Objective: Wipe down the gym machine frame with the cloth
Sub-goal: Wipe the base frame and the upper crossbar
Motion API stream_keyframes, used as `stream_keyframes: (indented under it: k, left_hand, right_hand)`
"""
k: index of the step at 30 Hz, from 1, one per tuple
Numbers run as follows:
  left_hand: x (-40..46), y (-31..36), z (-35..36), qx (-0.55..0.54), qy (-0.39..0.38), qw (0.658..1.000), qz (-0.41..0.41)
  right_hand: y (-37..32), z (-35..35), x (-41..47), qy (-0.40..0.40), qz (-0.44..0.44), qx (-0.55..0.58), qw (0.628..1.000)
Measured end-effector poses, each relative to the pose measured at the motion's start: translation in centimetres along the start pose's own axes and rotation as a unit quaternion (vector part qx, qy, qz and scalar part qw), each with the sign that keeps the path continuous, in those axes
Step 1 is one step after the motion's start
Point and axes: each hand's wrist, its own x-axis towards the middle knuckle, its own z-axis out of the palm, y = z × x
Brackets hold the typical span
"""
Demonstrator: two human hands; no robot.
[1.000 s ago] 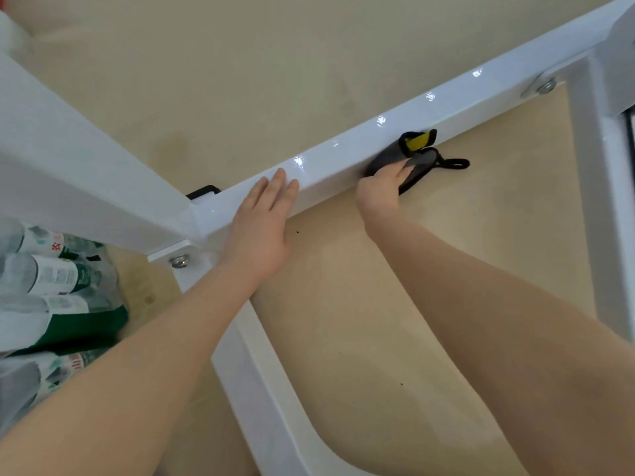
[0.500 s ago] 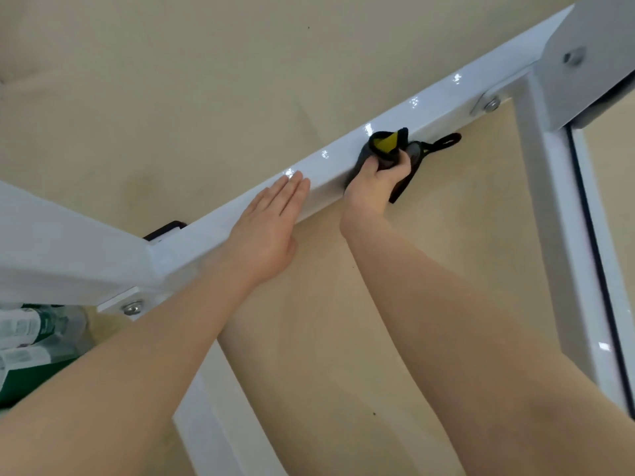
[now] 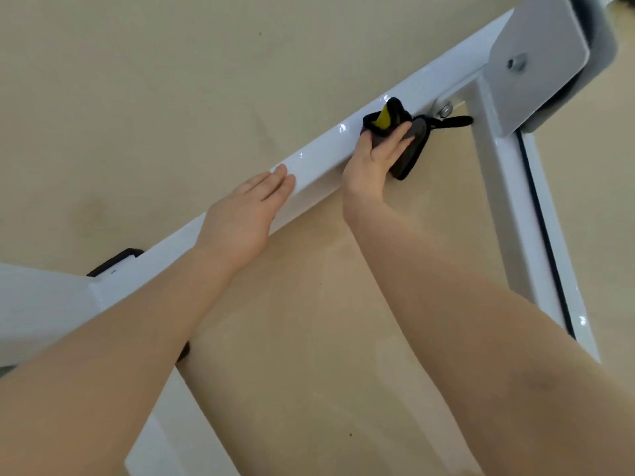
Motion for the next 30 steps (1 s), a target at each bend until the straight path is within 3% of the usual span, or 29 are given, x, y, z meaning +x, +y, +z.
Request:
stream_keyframes:
  k: [4, 11, 19, 24, 28, 30]
  left_hand:
    - [-0.1, 0.6, 0.5, -0.022, 0.005, 0.999, -0.034]
    - [-0.4, 1.0, 1.0, -0.061, 0.021, 0.997, -0.053]
    - [-0.5, 1.2, 0.7, -0.077, 0.018, 0.995, -0.062]
    - [-0.4, 0.4, 1.0, -0.060, 0.017, 0.997, -0.035]
    - [-0.3, 0.1, 0.8, -0.046, 0.006, 0.999, -0.026]
    - [0.0, -0.2, 0.5, -0.059, -0.008, 0.998, -0.019]
  right_hand:
    - [2.2, 0.1, -2.9, -0.049, -0.009, -0.029, 0.998]
    - [0.1, -1.8, 5.4, 0.080, 0.029, -0.037, 0.996]
    - [1.6, 0.5, -0.1, 0.021, 0.000, -0.033, 0.999]
    - [-1.2, -1.2, 4.8, 0.090, -0.002, -0.064, 0.994]
    - [-0.8, 0.1, 0.9, 0.055, 0.016, -0.065, 0.996]
    - [0.7, 1.3, -2.7, 0.000, 0.029, -0.084, 0.996]
